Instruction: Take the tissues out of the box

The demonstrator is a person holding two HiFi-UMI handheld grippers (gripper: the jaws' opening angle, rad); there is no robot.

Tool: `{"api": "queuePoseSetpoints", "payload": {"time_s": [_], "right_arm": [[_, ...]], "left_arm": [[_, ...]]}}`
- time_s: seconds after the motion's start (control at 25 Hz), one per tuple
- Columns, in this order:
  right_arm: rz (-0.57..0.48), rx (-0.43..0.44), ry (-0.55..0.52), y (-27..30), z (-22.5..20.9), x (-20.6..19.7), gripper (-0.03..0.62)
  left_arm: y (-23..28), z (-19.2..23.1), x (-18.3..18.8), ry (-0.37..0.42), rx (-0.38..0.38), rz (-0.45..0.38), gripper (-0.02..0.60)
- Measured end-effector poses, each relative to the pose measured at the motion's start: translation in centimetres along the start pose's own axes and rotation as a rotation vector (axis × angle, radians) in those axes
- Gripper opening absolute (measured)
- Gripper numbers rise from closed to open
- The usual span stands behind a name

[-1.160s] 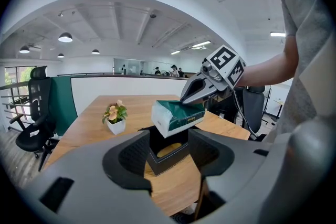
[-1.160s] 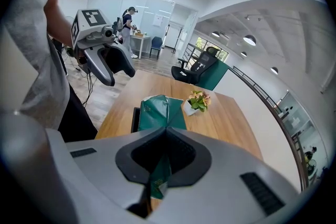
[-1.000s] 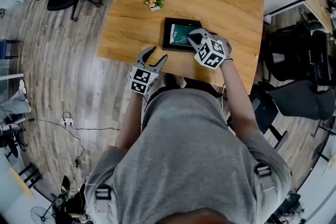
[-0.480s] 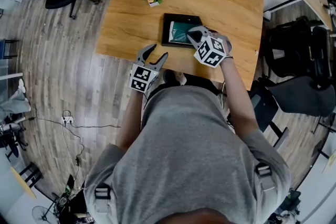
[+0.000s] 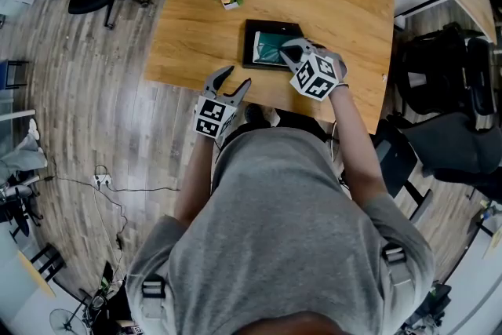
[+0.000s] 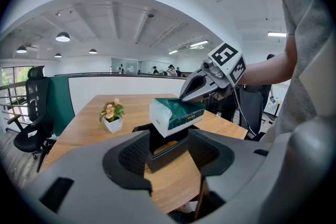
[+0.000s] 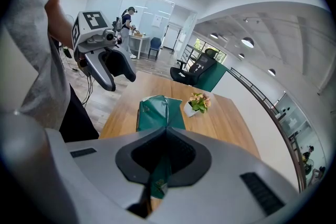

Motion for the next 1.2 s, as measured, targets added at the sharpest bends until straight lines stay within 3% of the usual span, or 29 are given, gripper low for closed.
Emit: {"api": "queuePoseSetpoints", "payload": {"time_s": [1.2], "right_arm": [[0.018,0.032,0.016,1.1,-0.4,-1.0,0.005]], "left_arm": [[0.9,0.6,-0.8,-0.011,-0.005,0.025,0.244]]}}
Point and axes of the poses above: the fingertips, and each gripper's own axes: y forward along the fingers, z to its left, x out of its top, the point moved 7 cm from there along -y, backward along the fingers, and after that the axes turned 11 degrees about x, right-handed, at the moved point
